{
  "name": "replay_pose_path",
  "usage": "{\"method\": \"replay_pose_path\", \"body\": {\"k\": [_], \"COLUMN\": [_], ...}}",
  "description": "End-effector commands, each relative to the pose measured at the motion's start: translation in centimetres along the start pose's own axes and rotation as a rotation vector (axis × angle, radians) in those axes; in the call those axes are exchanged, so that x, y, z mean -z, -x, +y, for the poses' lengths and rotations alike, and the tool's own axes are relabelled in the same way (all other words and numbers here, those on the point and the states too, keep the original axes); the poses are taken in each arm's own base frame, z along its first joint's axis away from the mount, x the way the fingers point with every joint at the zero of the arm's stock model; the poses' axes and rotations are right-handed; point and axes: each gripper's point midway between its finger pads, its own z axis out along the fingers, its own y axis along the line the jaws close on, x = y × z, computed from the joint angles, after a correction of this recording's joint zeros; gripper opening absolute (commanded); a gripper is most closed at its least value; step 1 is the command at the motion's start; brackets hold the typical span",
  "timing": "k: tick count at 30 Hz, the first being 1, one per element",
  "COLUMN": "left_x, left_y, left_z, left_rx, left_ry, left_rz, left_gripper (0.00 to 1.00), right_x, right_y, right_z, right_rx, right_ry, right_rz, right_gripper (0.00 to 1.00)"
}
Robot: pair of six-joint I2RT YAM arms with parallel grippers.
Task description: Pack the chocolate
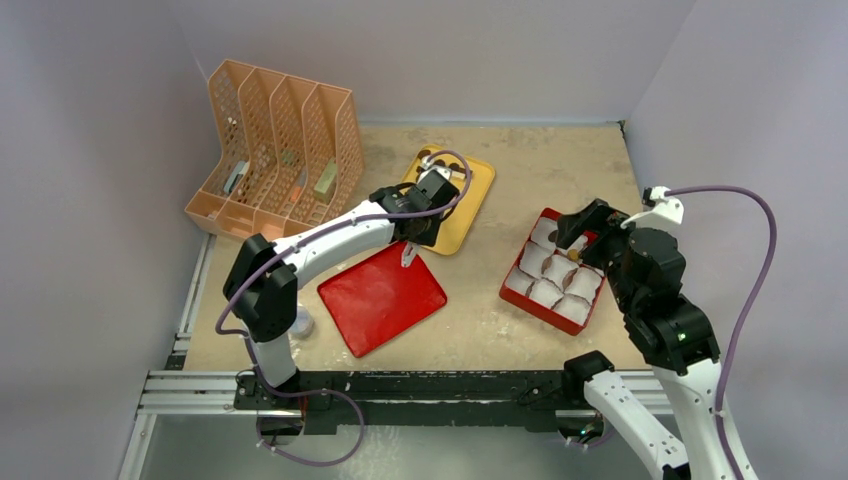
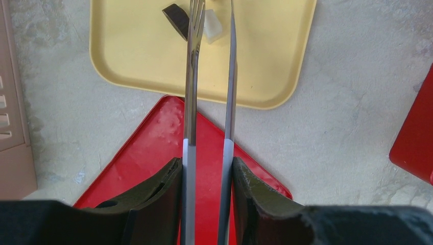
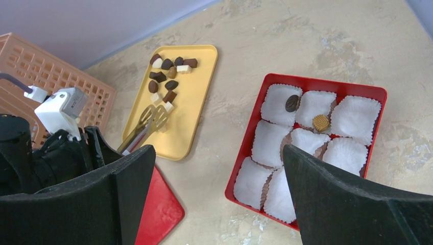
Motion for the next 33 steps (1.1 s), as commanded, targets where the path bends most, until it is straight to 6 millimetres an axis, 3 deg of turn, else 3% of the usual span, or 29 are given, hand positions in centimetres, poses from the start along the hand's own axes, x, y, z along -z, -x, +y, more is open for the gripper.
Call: {"method": "replay_pose_path", "body": {"k": [1,8,14,21,33], "left_x": [1.4,3.3,3.8,2.7,1.1], "left_y": [1.5,2.9,2.9,1.7,0.8], "left_z": [0.9,1.5,2.4,3.0,1.8], "left_rx": [0.027,0.056,0.079,0.089,0.079], "left_ry": [0.012,0.017,0.046,0.061,0.006], "left_rz": [-0.057,-0.108,-0.117,-0.084,-0.042], "left_gripper": [0.35,0.36,0.36,0.36,0.36], "right_x": [0.0,0.1,0.2,0.2,0.1], "right_y": [1.1,1.1,1.3,1.3,1.1], "right_z": [0.8,0.8,0.8,0.8,0.7], "right_rx": [-0.027,-0.034,-0.037,-0.04,-0.038], "right_ry": [0.028,0.03,0.031,0.03,0.026], "right_rz": [-0.038,-0.04,-0.046,-0.048,-0.044], "right_gripper": [0.97,0.97,0.97,0.97,0.97]}}
